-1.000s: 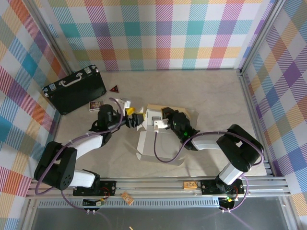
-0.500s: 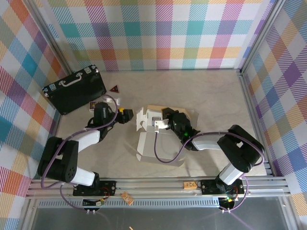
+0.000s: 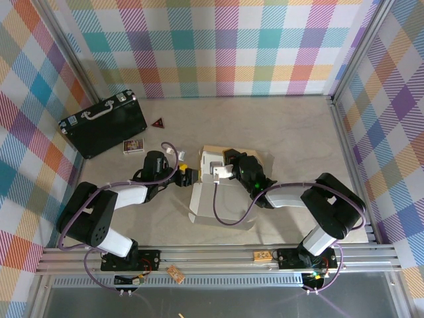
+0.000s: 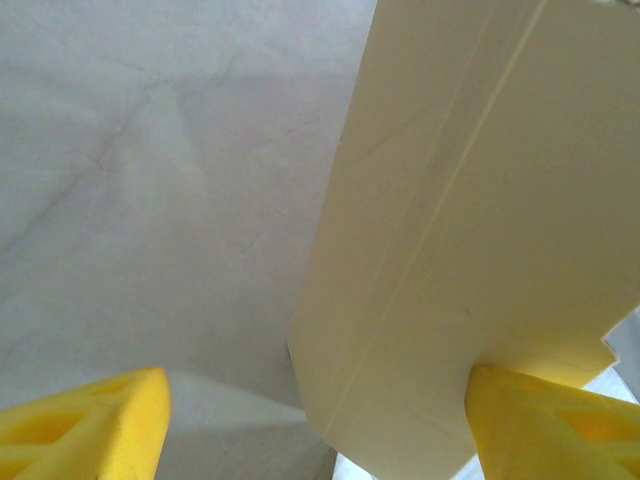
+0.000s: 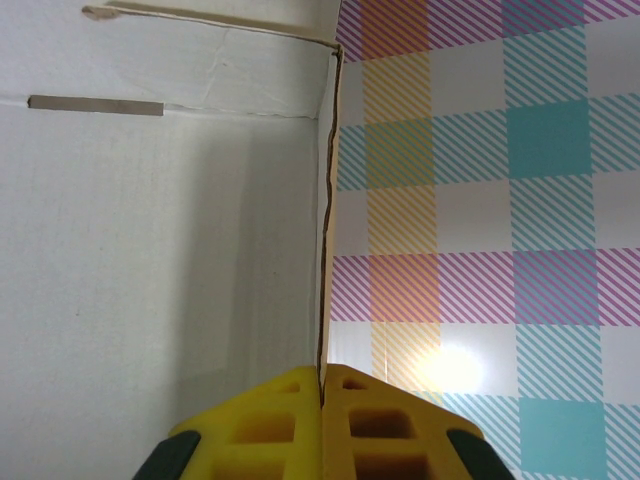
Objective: Fold the paper box
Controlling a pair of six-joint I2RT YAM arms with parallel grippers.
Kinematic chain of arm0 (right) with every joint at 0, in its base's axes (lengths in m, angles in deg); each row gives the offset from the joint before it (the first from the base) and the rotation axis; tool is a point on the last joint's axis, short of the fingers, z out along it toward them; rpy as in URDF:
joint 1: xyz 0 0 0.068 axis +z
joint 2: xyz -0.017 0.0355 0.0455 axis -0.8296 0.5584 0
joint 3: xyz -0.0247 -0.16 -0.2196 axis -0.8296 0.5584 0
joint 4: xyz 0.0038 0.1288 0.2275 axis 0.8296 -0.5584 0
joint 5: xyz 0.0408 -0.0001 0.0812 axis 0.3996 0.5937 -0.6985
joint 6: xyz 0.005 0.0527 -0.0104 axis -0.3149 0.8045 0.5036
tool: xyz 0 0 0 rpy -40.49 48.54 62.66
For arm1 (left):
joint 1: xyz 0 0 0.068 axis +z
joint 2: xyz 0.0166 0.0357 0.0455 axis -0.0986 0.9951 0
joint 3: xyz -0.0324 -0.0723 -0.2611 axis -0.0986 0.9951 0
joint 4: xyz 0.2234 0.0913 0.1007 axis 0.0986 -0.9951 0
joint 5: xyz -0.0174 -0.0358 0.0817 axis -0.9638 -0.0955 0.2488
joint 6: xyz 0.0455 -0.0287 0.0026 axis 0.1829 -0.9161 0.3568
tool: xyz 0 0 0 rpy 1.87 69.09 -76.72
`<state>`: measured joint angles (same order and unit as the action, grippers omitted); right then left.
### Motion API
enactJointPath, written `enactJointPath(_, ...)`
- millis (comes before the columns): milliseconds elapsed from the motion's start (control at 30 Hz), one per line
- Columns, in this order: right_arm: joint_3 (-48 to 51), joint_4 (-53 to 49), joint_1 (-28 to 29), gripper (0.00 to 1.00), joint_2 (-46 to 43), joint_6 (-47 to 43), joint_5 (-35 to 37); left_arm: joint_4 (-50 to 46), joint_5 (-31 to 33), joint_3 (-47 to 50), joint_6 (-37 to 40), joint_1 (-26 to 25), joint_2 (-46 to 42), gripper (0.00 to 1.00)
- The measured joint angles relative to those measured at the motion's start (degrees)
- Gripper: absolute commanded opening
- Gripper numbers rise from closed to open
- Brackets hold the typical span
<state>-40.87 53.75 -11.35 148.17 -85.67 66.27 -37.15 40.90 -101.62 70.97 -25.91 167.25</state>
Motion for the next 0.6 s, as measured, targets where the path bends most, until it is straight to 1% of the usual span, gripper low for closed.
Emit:
enactJointPath(100, 0.0, -0.1, 0.0, 0.00, -0.1, 0.3, 0.0, 0.0, 1.3, -0.9, 1.4, -1.8, 0.3, 0.80)
enactJointPath(200, 0.0, -0.2, 0.0, 0.00, -0.1, 0.6, 0.0, 0.0, 2.7, -2.8, 2.8, -4.0, 2.0, 0.78)
enactJointPath(333, 0.1, -0.2, 0.0, 0.00, -0.2, 0.6, -0.2, 0.2, 5.0, -4.7, 3.9, -5.4, 4.1, 0.66)
enactJointPath(400, 0.3, -0.2, 0.0, 0.00, -0.5, 0.7, -0.2, 0.2, 6.1, -5.3, 4.1, -5.7, 4.7, 0.62)
enactJointPath(500, 0.3, -0.2, 0.0, 0.00, -0.9, 0.8, -0.2, 0.0, 8.5, -6.5, 4.1, -6.6, 5.8, 0.59)
enactJointPath(567, 0.3, -0.2, 0.0, 0.00, -1.2, 0.8, -0.2, 0.0, 10.7, -7.4, 4.2, -7.6, 6.7, 0.55)
enactJointPath(600, 0.3, -0.2, 0.0, 0.00, -1.3, 0.8, -0.2, 0.2, 11.8, -7.8, 4.2, -8.2, 7.2, 0.51)
